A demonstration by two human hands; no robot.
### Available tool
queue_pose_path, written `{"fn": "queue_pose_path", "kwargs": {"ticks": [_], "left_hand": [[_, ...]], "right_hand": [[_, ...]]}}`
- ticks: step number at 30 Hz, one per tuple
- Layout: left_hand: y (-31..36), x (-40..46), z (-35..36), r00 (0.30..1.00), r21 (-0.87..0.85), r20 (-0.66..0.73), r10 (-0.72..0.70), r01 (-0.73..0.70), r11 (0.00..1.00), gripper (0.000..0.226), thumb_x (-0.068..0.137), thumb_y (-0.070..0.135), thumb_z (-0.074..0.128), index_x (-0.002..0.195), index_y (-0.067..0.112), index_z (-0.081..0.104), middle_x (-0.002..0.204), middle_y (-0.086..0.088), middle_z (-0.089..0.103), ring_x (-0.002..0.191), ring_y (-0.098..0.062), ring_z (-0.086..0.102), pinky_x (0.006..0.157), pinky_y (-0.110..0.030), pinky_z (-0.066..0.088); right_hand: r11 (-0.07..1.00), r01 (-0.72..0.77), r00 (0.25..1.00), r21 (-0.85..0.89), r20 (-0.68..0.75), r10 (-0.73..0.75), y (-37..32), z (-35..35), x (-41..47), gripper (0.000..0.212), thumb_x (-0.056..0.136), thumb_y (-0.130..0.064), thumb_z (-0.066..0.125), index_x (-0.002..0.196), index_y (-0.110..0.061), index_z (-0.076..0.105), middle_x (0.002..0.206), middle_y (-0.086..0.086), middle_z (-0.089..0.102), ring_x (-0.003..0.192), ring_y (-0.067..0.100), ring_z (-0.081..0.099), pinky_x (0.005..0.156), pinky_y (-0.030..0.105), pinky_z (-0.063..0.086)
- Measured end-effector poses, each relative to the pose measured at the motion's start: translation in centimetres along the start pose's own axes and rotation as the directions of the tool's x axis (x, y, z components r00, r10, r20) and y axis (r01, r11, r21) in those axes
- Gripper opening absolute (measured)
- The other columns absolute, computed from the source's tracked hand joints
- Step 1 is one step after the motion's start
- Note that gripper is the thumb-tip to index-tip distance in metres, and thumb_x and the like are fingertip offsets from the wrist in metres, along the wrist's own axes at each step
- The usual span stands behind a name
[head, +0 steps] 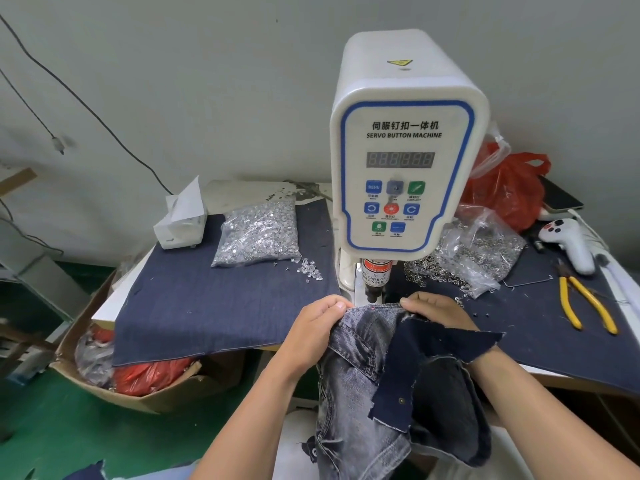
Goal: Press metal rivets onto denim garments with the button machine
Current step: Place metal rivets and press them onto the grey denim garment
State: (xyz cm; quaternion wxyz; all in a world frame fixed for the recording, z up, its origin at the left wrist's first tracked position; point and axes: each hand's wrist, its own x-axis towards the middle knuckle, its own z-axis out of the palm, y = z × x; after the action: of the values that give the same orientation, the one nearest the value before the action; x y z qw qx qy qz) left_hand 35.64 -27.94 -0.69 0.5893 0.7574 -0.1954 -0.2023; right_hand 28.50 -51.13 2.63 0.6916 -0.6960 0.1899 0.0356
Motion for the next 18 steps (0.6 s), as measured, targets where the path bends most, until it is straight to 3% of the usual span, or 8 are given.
{"fn": "queue_pose_path", "kwargs": {"ticks": [18], "left_hand": [[-0.21, 0.07, -0.06, 1.0, -0.028, 0.019, 0.01, -0.01, 1.0, 0.028, 0.099, 0.033, 0.047, 0.089, 0.026, 0.073, 0.09, 0.01, 0.072, 0.088, -0.009, 0.063, 0.089, -0.037, 0.047]], "right_hand": [[0.997, 0.015, 1.0, -0.07, 0.009, -0.014, 0.75, -0.37, 0.56, 0.025, 0.098, -0.008, 0.063, 0.074, -0.007, 0.057, 0.053, -0.008, 0.052, 0.048, 0.001, 0.047, 0.05, 0.012, 0.04]]}}
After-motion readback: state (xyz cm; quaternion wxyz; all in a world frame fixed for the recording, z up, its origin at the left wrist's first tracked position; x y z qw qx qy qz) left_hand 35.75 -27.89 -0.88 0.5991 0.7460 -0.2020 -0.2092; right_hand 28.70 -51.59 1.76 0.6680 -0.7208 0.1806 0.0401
